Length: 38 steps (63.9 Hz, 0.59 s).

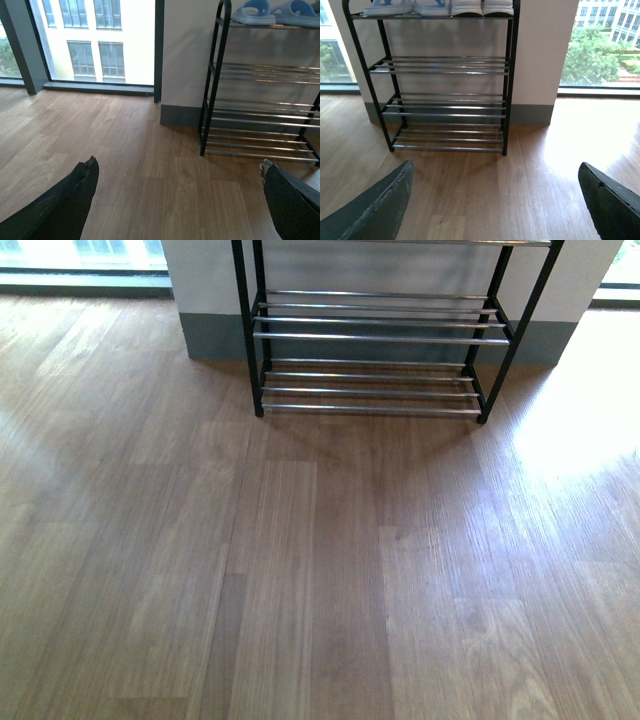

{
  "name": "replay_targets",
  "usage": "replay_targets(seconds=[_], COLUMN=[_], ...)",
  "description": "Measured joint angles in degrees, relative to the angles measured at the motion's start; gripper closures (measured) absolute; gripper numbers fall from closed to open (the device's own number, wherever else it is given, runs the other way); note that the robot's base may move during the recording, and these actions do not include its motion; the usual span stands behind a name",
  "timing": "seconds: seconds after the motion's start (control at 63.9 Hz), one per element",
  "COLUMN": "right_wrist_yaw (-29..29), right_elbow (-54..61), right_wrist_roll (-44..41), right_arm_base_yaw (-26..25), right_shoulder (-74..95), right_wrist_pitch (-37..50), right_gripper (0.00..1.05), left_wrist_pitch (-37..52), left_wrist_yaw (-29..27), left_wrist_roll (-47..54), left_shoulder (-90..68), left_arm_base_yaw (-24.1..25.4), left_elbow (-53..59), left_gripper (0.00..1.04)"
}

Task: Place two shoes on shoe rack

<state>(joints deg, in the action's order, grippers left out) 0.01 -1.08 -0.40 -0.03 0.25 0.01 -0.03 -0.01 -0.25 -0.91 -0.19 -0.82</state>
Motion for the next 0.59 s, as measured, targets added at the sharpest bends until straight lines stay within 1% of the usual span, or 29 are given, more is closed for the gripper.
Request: replay_targets(seconds=[0.595], right_wrist_yaw=[0.0], right_elbow=[0.0], right_wrist_roll=[0.0], right_arm_base_yaw=[0.0], right_shoulder=[0.0], right_wrist_pitch=[0.0], right_gripper=[0.09], left_wrist_pitch=[0.0], left_wrist_yaw=[0.0], left_wrist_roll=[0.0], left_shoulder=[0.0], left_arm_base_yaw=[0.0], left_elbow=[0.0], left_gripper=[0.09])
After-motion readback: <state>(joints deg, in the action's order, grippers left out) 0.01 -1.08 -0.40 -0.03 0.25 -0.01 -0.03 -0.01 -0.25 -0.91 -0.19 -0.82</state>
